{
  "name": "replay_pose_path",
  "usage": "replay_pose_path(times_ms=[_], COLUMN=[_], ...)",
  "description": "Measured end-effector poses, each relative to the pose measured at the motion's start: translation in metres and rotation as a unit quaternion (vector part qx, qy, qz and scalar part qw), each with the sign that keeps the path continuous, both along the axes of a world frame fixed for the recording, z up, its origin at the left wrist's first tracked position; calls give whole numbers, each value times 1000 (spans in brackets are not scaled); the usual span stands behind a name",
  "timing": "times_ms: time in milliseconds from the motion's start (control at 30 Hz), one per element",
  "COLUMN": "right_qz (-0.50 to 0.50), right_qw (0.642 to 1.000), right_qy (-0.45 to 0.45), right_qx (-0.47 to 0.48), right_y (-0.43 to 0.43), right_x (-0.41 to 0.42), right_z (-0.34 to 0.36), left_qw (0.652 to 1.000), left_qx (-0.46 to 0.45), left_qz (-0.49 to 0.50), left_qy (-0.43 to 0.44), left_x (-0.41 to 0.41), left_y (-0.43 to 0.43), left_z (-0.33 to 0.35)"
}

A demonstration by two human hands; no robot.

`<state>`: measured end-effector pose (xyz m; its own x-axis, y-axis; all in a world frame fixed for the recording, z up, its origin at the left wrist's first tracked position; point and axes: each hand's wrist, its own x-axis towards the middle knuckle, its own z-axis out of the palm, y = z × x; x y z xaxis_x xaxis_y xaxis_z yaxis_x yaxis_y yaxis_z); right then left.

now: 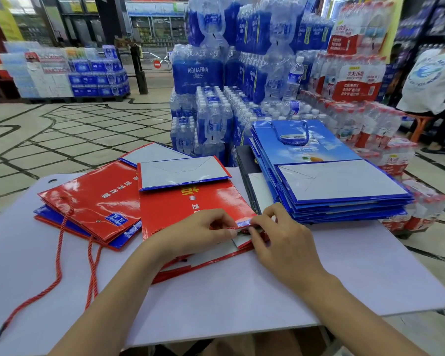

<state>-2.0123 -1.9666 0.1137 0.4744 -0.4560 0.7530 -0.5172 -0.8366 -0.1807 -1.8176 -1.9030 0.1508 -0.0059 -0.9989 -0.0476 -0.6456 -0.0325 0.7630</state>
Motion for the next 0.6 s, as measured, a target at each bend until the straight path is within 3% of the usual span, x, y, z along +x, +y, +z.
replay_pose_path(times_ms=[133,600], right_qz=[12,47], right_qw=[1000,992], right_qy=[17,85], right_qx=[5,78], right_y=[1,4], right_x=[-1,-2], right_z=[1,1], left_qw=[999,989], left_qx=[10,-53], left_qz=[19,132], left_qy=[49,-41], left_x=[4,-1], left_y=[1,-16], left_z=[-1,-1])
